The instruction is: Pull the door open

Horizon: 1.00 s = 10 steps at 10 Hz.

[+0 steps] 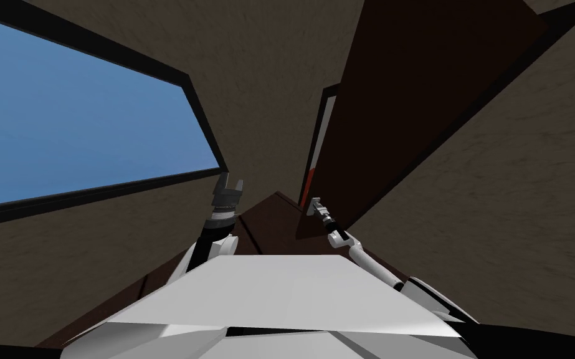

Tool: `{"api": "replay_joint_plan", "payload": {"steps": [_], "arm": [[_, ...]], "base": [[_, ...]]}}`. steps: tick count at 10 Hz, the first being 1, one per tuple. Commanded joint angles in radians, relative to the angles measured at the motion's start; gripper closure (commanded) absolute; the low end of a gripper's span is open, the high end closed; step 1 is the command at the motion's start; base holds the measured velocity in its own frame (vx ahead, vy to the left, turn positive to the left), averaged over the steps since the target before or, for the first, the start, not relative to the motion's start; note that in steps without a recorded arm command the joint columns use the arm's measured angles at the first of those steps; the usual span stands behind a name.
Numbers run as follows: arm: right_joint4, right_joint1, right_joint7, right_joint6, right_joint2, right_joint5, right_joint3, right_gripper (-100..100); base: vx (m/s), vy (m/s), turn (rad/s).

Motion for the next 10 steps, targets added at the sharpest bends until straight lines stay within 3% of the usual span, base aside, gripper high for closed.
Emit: {"api": "replay_joint_plan", "payload": {"steps": [1, 6, 7, 8, 9, 10], "arm": [[-0.008, 0.006, -0.021, -0.019, -0.018, 0.007, 0.020, 100], [-0.033, 0.024, -0.087, -0.076, -0.085, 0.027, 0.078, 100], [-0.037, 0.027, -0.097, -0.084, -0.095, 0.030, 0.087, 100], [-0.035, 0.026, -0.087, -0.071, -0.086, 0.028, 0.083, 100], [-0.035, 0.033, -0.109, -0.097, -0.108, 0.036, 0.104, 100], [-0.035, 0.035, -0.116, -0.105, -0.114, 0.038, 0.110, 100]], "base": [[-0.191, -0.075, 0.077], [-0.180, -0.119, 0.093], [-0.179, -0.110, 0.067], [-0.073, -0.044, 0.021], [-0.125, -0.069, 0.104], [-0.172, -0.101, 0.099]]}}
